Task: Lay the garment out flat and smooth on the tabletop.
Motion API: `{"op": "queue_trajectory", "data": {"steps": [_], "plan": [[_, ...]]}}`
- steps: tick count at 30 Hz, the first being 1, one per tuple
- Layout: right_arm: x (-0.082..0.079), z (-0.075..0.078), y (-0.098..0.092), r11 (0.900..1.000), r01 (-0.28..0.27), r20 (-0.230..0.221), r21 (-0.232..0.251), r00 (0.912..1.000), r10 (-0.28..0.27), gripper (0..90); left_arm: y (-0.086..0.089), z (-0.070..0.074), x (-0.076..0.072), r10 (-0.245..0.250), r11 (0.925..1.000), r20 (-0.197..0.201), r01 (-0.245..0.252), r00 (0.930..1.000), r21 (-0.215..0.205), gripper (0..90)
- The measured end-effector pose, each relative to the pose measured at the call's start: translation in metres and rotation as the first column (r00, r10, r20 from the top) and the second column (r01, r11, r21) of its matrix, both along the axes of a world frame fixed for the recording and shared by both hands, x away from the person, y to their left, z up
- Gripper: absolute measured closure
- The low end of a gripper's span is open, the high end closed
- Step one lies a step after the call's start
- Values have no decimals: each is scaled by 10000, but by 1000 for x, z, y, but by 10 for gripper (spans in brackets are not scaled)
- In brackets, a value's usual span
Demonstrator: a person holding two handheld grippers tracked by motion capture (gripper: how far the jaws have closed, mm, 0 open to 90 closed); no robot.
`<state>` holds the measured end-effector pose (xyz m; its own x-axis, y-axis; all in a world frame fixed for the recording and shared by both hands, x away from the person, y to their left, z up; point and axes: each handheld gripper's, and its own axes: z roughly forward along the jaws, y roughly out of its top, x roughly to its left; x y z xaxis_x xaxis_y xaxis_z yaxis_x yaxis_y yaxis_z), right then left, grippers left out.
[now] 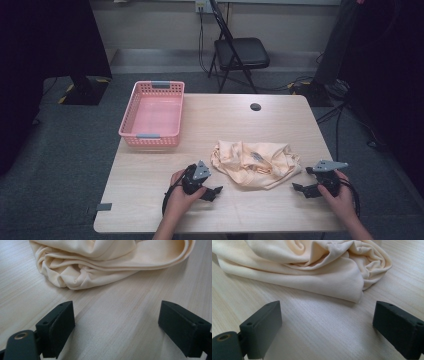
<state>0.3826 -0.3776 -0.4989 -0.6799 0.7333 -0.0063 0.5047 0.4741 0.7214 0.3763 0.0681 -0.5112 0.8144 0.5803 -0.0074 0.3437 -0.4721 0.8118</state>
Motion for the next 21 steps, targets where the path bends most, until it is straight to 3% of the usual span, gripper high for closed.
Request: {"op": "queue_trajectory", "data": {"steps": [10, 12, 15, 21], "plan": [[0, 0, 0, 10000, -29, 3, 8, 10000, 29, 79, -1, 0, 2, 95, 9999, 57, -96, 9999, 86, 130], [0, 0, 0, 10000, -18, -9, 46, 10000, 18, 82, -2, 1, 2, 259, 9996, 31, -259, 9997, 64, 166], [0, 1, -1, 9997, 122, 69, 202, 9999, -123, 140, -4, 4, 4, 336, 9993, 172, -339, 9993, 166, 166], [-2, 8, 0, 9979, -71, 248, 639, 9997, 56, 153, -10, 16, 12, 478, 9970, 162, -468, 9987, -611, 161]]}}
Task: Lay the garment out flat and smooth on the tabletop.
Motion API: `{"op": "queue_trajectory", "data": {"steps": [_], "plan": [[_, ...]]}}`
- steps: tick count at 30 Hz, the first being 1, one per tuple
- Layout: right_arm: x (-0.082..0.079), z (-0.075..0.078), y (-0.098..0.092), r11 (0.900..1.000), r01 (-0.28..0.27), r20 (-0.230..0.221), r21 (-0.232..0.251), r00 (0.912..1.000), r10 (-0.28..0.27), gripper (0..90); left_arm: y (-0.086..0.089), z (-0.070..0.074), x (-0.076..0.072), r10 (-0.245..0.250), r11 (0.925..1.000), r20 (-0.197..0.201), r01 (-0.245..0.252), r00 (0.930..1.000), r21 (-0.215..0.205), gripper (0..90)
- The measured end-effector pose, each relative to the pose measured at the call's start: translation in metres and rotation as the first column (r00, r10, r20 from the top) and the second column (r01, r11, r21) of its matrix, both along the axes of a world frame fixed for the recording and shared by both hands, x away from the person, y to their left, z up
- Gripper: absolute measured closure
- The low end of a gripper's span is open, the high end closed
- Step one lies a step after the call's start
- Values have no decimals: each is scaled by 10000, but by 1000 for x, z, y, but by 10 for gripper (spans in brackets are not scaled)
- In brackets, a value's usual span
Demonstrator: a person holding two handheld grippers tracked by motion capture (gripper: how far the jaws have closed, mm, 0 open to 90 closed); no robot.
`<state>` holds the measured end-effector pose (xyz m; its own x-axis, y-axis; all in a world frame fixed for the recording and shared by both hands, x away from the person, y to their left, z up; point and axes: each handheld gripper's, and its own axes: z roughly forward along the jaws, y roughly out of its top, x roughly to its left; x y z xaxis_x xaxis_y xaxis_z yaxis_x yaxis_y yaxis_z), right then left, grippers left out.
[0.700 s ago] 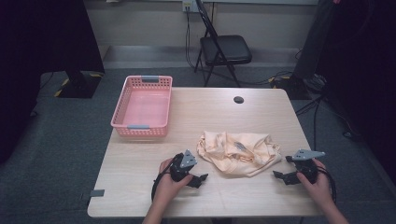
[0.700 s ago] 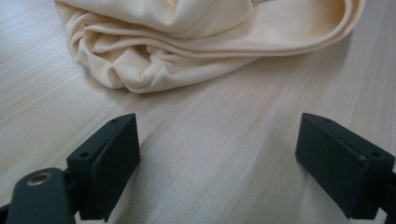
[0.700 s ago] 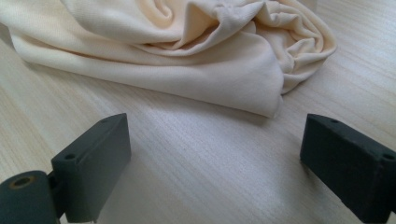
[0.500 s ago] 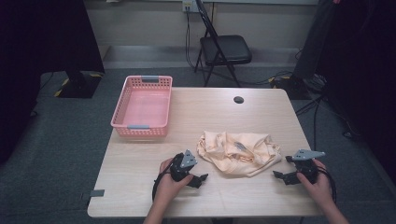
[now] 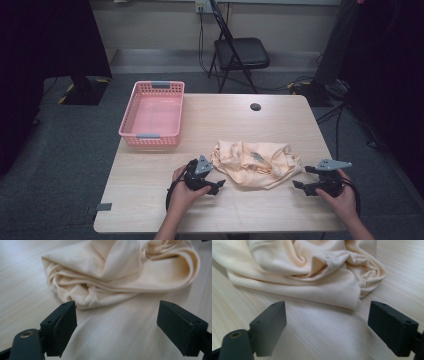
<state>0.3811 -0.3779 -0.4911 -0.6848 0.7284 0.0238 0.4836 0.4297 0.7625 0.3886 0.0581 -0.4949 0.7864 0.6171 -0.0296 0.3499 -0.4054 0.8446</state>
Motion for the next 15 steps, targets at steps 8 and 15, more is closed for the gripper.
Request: {"op": "queue_trajectory", "data": {"steps": [8, 15], "plan": [[-4, 13, 14, 9975, -562, 444, 424, 9975, 543, 207, -17, 17, 15, 60, 9988, -91, -64, 9999, -495, 161], [-5, 18, 26, 9899, -1250, 550, 677, 9911, 1213, 351, -37, 26, 29, 58, 9983, 1, -57, 10000, -572, 234]]}}
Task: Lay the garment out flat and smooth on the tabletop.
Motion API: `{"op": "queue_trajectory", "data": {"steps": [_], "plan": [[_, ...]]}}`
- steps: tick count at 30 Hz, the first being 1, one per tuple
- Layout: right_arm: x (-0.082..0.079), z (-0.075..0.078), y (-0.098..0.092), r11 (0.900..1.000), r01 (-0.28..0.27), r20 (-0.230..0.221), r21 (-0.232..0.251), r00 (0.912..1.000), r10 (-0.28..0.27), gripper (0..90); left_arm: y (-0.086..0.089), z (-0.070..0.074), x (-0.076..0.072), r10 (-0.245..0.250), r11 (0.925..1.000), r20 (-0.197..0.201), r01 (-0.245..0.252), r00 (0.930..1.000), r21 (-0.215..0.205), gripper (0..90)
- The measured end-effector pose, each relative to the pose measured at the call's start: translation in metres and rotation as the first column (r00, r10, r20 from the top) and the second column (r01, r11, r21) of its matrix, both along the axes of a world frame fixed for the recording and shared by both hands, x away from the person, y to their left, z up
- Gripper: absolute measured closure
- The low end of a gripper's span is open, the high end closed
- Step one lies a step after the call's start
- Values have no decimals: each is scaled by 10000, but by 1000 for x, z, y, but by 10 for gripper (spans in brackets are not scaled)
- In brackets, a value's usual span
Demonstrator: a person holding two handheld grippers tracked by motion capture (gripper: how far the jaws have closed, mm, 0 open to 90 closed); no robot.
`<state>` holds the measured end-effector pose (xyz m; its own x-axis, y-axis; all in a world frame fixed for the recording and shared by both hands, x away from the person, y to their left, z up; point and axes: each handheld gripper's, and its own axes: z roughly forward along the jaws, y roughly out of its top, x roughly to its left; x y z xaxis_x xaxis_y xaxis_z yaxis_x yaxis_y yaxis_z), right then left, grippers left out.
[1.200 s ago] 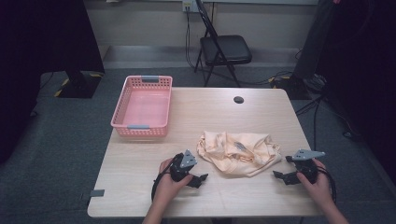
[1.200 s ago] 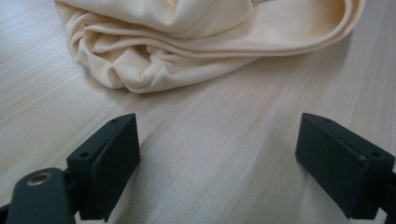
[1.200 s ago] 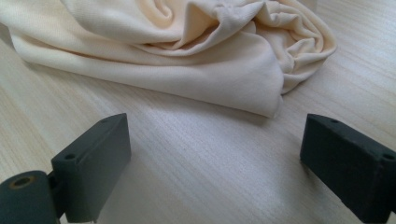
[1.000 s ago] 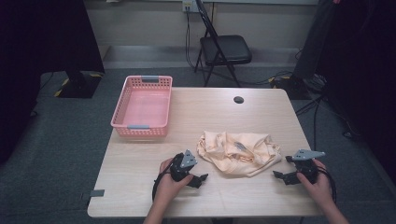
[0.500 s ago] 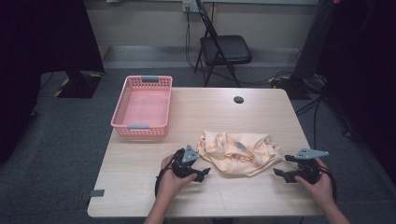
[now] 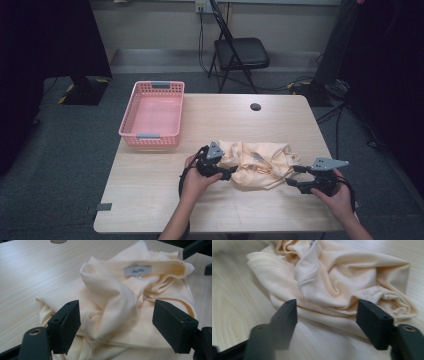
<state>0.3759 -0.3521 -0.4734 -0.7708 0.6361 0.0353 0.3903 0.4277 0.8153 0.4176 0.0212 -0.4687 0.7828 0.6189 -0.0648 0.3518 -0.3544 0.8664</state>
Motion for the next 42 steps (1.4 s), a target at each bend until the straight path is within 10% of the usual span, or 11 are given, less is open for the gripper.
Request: {"op": "queue_trajectory", "data": {"steps": [12, 19, 42], "plan": [[6, 4, 24, 9949, -828, 55, 570, 9966, 826, 485, -15, -2, 12, 129, 9997, -420, -120, 9990, 218, 472], [18, -1, 32, 9963, -810, -275, 299, 9963, 818, 793, -12, 2, 10, -116, 9966, -385, 147, 9992, 812, 819], [70, 57, 12, 9902, -255, -176, 1375, 9994, 282, 823, -3, 42, 36, 333, 9970, 487, -367, 9983, 687, 851]]}}
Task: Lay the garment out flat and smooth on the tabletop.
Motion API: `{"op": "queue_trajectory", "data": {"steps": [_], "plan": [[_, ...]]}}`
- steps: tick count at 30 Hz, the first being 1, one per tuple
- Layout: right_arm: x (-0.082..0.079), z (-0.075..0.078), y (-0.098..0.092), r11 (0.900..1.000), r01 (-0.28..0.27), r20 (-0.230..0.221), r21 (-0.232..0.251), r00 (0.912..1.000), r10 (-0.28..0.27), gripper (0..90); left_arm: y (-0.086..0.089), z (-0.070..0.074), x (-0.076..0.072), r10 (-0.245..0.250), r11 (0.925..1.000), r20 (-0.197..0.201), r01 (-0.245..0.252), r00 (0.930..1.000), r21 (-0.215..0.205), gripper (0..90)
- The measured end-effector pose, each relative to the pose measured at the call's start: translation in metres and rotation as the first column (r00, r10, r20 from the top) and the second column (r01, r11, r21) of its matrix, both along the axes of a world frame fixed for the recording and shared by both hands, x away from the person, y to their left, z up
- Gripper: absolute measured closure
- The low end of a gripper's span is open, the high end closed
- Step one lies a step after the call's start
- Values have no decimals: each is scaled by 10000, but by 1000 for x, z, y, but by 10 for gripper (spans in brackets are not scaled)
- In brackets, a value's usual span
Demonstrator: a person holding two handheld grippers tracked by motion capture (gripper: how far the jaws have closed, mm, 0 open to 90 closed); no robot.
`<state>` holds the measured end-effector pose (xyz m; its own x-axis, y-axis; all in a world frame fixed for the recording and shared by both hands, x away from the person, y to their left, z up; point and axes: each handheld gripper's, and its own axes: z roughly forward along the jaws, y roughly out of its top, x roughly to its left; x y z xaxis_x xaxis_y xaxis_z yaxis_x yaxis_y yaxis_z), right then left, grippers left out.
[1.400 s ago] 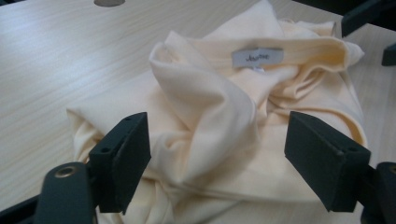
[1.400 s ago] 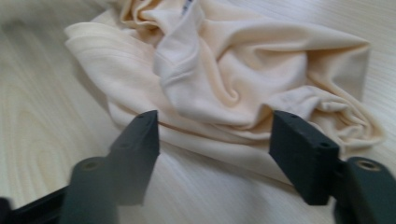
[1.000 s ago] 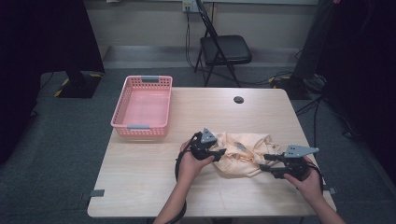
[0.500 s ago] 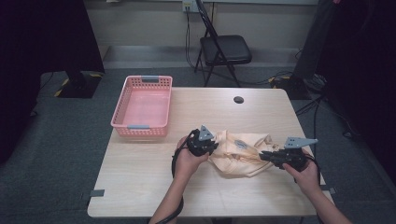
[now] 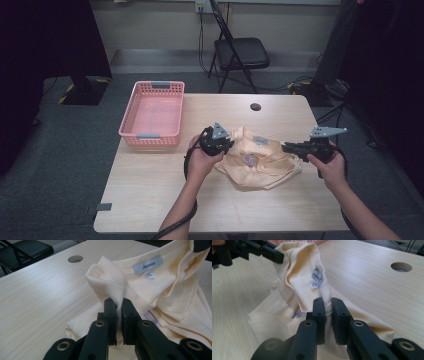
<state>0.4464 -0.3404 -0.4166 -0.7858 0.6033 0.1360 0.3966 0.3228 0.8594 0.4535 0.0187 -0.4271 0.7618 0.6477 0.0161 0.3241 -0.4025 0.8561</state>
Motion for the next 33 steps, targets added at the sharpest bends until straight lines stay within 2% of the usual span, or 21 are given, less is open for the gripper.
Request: {"op": "queue_trajectory", "data": {"steps": [14, 15, 18, 23, 25, 26, 27, 28, 29, 30, 31, 32, 33], "plan": [[35, 17, 6, 9998, 167, -12, -106, 9999, -167, 822, 1, 8, 22, 310, 9995, 76, -309, 9995, -90, 851], [42, 20, 6, 9997, 233, -52, -67, 9997, -233, 821, 2, 10, 28, 357, 9992, 28, -357, 9994, -184, 851], [48, 21, 6, 9995, 309, -53, -78, 9995, -310, 821, 3, 10, 33, 478, 9986, 41, -476, 9989, -227, 851], [69, 24, 7, 9993, 371, -98, -22, 9993, -371, 822, 4, 13, 49, 528, 9985, 59, -528, 9986, -136, 851], [86, 24, 10, 9986, 521, -181, 21, 9985, -520, 825, 4, 13, 59, 685, 9976, 100, -683, 9976, -130, 852], [95, 25, 12, 9979, 651, -184, -69, 9977, -652, 826, 4, 13, 64, 795, 9968, 115, -793, 9968, -134, 852], [102, 26, 14, 9970, 758, -149, -156, 9970, -760, 825, 5, 14, 74, 1167, 9929, 232, -1161, 9929, -242, 852], [117, 30, 19, 9937, 1086, 26, -265, 9941, -1086, 824, 5, 15, 81, 1477, 9885, 325, -1465, 9885, -383, 852], [126, 33, 20, 9899, 1416, 108, -10, 9899, -1416, 818, 5, 16, 86, 1891, 9807, 464, -1862, 9809, -603, 850], [134, 36, 21, 9847, 1700, 149, 374, 9852, -1707, 787, 4, 17, 90, 2272, 9723, 634, -2226, 9718, -716, 815], [139, 37, 23, 9801, 1941, 222, 404, 9805, -1951, 713, 3, 17, 95, 2672, 9626, 925, -2613, 9592, -718, 709], [145, 38, 27, 9729, 2294, 282, 288, 9727, -2302, 584, 1, 17, 97, 2678, 9622, 949, -2611, 9588, -769, 556], [146, 39, 30, 9727, 2311, 279, 216, 9724, -2317, 483, -1, 15, 97, 2511, 9656, 780, -2442, 9648, -890, 464]]}}
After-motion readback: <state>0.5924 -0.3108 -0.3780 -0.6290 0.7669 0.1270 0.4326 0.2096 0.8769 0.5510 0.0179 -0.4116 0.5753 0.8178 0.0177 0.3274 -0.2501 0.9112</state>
